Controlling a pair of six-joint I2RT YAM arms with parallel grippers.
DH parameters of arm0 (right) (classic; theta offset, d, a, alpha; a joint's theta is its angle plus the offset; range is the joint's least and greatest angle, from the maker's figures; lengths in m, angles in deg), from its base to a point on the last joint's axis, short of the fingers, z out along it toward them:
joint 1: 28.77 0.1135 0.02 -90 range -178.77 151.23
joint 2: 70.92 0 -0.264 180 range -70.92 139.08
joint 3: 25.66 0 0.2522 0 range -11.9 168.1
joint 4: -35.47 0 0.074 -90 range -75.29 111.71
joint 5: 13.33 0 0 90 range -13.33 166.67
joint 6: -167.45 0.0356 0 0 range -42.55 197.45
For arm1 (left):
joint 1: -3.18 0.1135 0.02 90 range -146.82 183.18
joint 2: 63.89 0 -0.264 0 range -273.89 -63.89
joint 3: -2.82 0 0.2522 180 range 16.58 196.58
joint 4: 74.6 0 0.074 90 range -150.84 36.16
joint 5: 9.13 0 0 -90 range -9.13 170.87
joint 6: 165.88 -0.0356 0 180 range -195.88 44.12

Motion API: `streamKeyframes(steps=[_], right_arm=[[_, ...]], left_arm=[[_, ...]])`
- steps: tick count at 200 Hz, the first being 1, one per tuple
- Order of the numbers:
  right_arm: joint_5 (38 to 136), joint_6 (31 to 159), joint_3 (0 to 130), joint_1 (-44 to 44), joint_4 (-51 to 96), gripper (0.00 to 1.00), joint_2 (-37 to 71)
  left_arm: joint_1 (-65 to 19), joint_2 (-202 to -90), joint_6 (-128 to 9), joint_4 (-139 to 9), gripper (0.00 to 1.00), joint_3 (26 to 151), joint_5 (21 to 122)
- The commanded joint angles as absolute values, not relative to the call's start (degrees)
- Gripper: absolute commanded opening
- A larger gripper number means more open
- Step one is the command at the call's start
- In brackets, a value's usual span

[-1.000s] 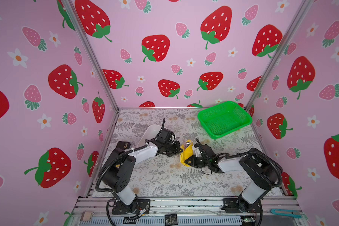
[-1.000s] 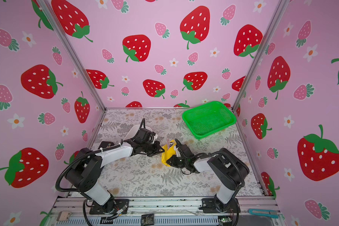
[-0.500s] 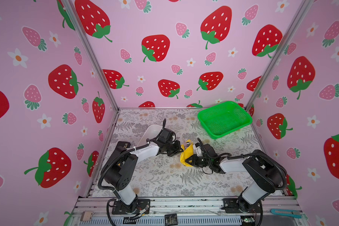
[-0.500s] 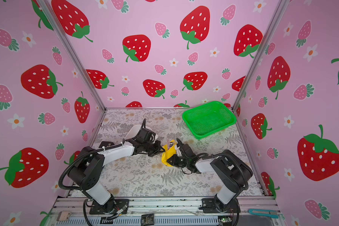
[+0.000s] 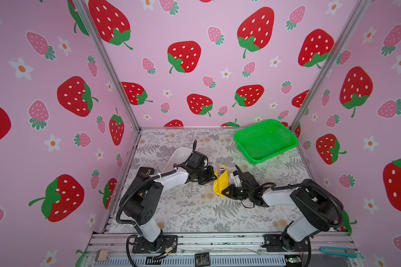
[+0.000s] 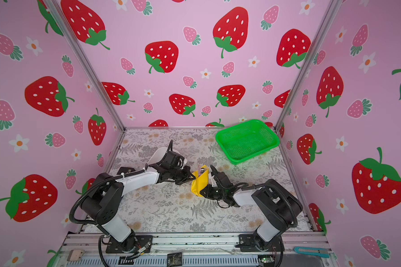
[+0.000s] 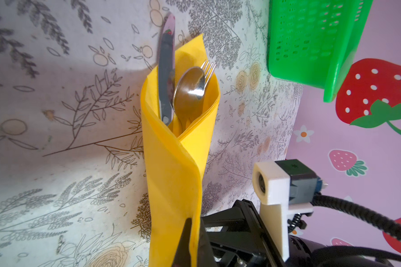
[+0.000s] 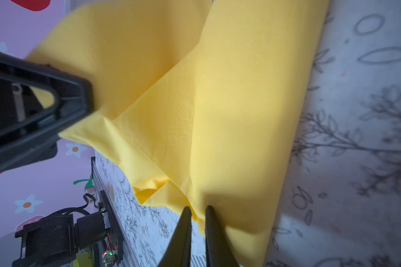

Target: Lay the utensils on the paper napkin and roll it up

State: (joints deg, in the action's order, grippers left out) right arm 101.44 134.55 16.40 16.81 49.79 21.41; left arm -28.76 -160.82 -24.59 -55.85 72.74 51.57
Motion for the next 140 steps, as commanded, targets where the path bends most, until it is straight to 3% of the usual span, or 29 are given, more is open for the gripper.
streamKeyframes(steps=[1, 140], right_arm=[[101.1, 133.6, 16.7, 16.5, 48.6, 0.15, 23.2], [100.9, 132.8, 16.2, 16.0, 48.2, 0.15, 23.3]], left_arm=[[-29.7, -162.0, -24.7, -55.9, 0.04, 76.2, 49.5], [-32.0, -165.7, -15.8, -59.9, 0.05, 79.8, 51.4]])
